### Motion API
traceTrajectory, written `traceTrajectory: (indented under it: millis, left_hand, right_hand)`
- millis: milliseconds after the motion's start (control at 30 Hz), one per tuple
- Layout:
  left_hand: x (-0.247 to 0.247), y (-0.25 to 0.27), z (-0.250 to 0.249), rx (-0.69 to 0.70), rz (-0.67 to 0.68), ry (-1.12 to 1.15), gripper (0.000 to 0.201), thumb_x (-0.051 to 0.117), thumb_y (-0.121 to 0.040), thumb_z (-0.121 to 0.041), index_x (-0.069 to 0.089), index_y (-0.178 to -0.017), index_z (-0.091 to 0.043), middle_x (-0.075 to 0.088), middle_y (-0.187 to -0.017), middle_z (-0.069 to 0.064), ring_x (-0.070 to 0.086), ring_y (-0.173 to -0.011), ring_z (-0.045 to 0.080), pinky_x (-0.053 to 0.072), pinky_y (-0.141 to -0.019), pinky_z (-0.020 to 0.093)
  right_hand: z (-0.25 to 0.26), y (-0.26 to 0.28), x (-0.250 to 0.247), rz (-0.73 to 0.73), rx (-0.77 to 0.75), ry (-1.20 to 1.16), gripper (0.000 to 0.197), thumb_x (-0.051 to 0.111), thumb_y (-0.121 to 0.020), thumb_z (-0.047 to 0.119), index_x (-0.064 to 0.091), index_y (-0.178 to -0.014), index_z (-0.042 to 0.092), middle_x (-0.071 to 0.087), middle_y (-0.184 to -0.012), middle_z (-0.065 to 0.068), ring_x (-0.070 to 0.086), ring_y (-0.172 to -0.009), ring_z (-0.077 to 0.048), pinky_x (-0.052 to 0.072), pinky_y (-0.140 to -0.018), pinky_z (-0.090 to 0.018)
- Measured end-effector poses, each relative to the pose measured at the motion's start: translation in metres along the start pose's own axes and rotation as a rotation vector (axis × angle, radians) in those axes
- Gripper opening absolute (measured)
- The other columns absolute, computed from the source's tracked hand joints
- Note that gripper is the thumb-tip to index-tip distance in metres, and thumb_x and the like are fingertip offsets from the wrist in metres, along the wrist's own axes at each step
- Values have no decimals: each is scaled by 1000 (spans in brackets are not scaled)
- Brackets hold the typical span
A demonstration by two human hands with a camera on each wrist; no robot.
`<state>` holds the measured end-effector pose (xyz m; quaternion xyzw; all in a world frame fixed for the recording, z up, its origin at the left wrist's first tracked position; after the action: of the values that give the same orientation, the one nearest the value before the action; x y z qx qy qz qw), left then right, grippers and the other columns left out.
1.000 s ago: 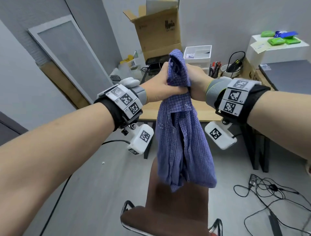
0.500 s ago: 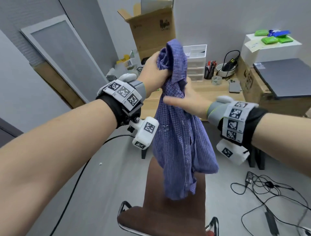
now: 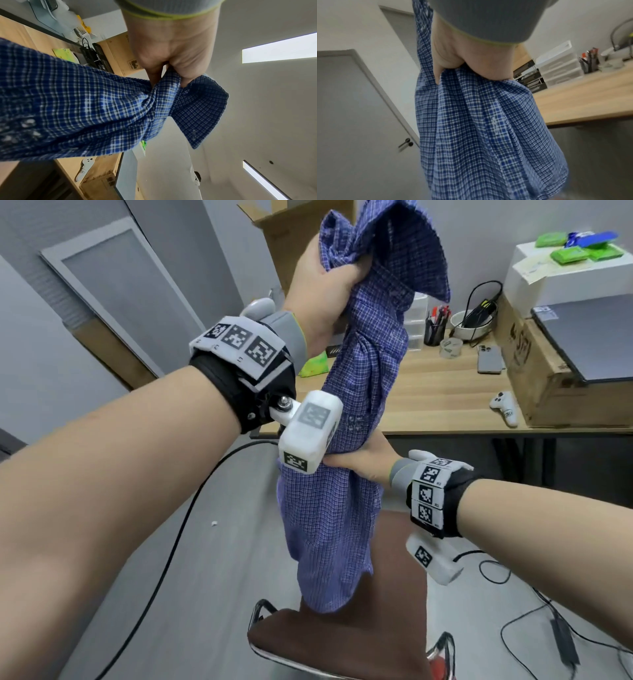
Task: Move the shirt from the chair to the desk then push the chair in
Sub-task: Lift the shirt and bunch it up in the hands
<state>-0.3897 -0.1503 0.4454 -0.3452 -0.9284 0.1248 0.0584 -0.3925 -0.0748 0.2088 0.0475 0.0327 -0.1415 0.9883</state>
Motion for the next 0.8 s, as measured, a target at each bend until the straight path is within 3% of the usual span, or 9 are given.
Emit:
traceTrajectory:
  millis: [100, 233, 333, 467, 533, 567, 667, 733, 800]
  left_hand:
    - [-23, -2, -5, 28, -75, -18, 21, 61, -94, 6, 56, -109, -9, 71, -112, 20, 72, -103, 39, 62, -75, 44]
    - [-62, -4, -7, 39, -214, -25, 21, 58, -97, 5, 56, -110, -11, 72, -105, 15, 73, -90, 31, 64, -69, 42]
    - [-93, -14, -7, 52, -307, -49, 21, 57, -96, 5, 56, -109, -12, 72, -106, 14, 73, -97, 33, 63, -85, 54]
    - [-139, -21, 21, -19, -402, -109, 33, 61, -91, 1, 55, -122, -10, 71, -118, 13, 72, -106, 32, 60, -93, 55]
    - [-161, -19, 49, -136, -418, -242, 53, 65, -87, -10, 45, -136, -3, 65, -123, 9, 68, -110, 26, 55, -104, 49]
    - [-175, -13, 66, -218, -433, -357, 70, 68, -85, -20, 36, -143, 0, 60, -128, 6, 63, -114, 23, 50, -110, 44]
    - [-216, 4, 123, -412, -456, -625, 120, 72, -64, -49, 11, -152, 5, 51, -142, 13, 55, -128, 29, 44, -115, 43]
    - [-216, 22, 154, -558, -444, -538, 120, 73, -61, -52, 15, -151, 1, 54, -138, 16, 60, -122, 31, 52, -106, 43]
    - [-207, 41, 182, -677, -466, -350, 89, 66, -71, -56, 41, -135, 1, 61, -122, 17, 66, -109, 28, 56, -89, 27]
  right_hand:
    - [-17, -3, 11, 89, 133, 30, 45, 86, -73, 11, 71, -115, 17, 75, -113, 0, 70, -103, -18, 52, -101, -44]
    - [-39, 1, 16, 178, 251, 100, 70, 93, -57, 28, 67, -122, 20, 75, -116, -1, 70, -106, -25, 52, -101, -49]
    - [-47, 13, 25, 303, 254, 220, 58, 87, -72, 15, 63, -125, 13, 72, -120, -5, 68, -110, -25, 51, -103, -49]
    - [-47, 22, 25, 411, 269, 241, 41, 79, -78, 0, 64, -113, 15, 73, -114, -6, 70, -105, -22, 55, -93, -41]
    - [-34, 24, 21, 459, 255, 270, 36, 77, -80, -2, 65, -106, 19, 73, -106, 3, 70, -96, -12, 54, -85, -31]
    - [-28, 22, 16, 445, 239, 270, 33, 75, -80, -4, 66, -104, 18, 73, -102, 3, 70, -93, -12, 53, -84, -32]
    - [-3, 9, -9, 275, 200, 155, 30, 73, -77, -9, 66, -97, 12, 74, -103, -14, 71, -98, -33, 57, -89, -48]
    - [19, -1, -22, 179, 157, 71, 30, 73, -75, -8, 66, -100, 7, 71, -113, -28, 68, -106, -45, 56, -92, -55]
    - [48, -12, -27, 149, 83, -17, 40, 75, -70, -5, 65, -108, 2, 69, -117, -31, 68, -107, -45, 56, -92, -55]
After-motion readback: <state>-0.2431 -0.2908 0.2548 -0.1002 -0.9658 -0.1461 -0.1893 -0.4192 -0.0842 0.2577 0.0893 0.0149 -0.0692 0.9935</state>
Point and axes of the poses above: each hand's wrist, its own y-axis away from the middle knuckle, its own x-axis out of the palm, z = x × y, the point moved 10 cm from there along -y, towards the middle knuckle
